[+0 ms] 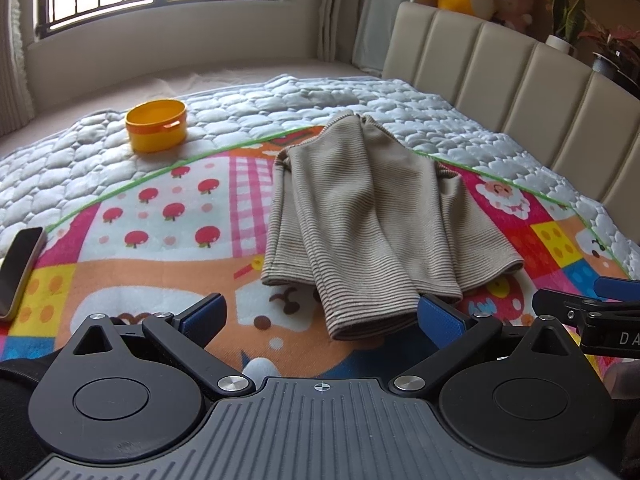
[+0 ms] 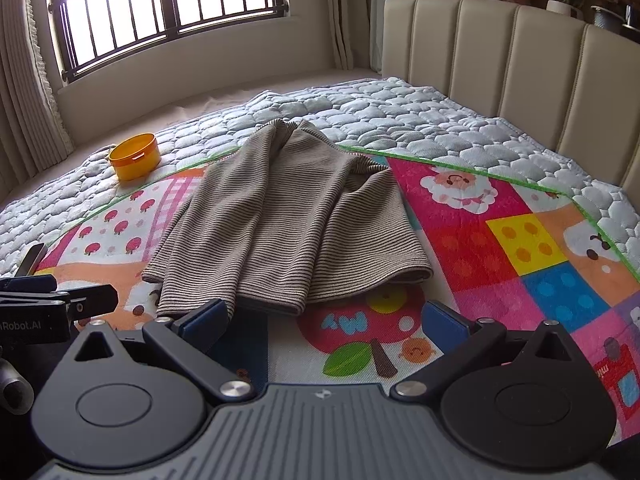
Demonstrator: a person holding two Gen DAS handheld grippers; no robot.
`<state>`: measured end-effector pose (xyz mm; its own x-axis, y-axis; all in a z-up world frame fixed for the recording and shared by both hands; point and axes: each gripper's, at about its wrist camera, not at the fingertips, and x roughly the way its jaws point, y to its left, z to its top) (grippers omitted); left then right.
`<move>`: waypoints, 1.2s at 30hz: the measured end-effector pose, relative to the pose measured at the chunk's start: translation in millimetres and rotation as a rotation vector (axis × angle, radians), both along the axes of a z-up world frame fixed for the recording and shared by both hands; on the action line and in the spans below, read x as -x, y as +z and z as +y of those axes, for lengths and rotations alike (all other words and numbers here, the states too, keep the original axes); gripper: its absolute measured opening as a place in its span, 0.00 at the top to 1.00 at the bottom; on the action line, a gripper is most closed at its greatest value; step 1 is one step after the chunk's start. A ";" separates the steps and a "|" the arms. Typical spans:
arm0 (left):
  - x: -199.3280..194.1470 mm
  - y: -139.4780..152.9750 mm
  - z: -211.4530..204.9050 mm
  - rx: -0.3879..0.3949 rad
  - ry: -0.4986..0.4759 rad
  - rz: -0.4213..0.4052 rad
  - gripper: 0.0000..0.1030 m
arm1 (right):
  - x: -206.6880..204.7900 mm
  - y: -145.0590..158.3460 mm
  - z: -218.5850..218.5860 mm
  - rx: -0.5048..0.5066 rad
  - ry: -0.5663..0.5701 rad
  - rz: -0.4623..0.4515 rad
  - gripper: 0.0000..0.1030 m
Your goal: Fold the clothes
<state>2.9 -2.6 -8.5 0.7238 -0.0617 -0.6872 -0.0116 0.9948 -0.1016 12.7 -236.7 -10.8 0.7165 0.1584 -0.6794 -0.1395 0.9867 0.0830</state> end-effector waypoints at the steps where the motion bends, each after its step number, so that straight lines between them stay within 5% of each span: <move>1: 0.2 -0.3 -0.6 -0.002 -0.001 0.003 0.00 | -0.2 0.1 -0.4 -0.003 -0.001 0.002 0.00; 11: -7.4 -7.1 -2.2 -0.002 -0.020 0.073 0.00 | -11.2 -4.5 0.0 -0.013 0.023 0.069 0.00; 17: -40.9 -16.3 5.8 0.118 -0.101 0.176 0.00 | -34.3 -12.7 -7.2 -0.077 0.055 0.189 0.00; 25: -129.5 -17.9 13.7 0.101 -0.120 0.131 0.00 | -123.6 -36.0 -15.5 -0.069 0.037 0.238 0.00; 30: -176.5 -43.0 22.9 0.185 -0.084 0.151 0.00 | -188.4 -60.1 -21.3 -0.262 0.034 0.205 0.00; 36: -201.6 -76.4 37.6 0.308 -0.083 0.249 0.00 | -226.0 -104.4 -31.5 -0.238 -0.013 0.238 0.00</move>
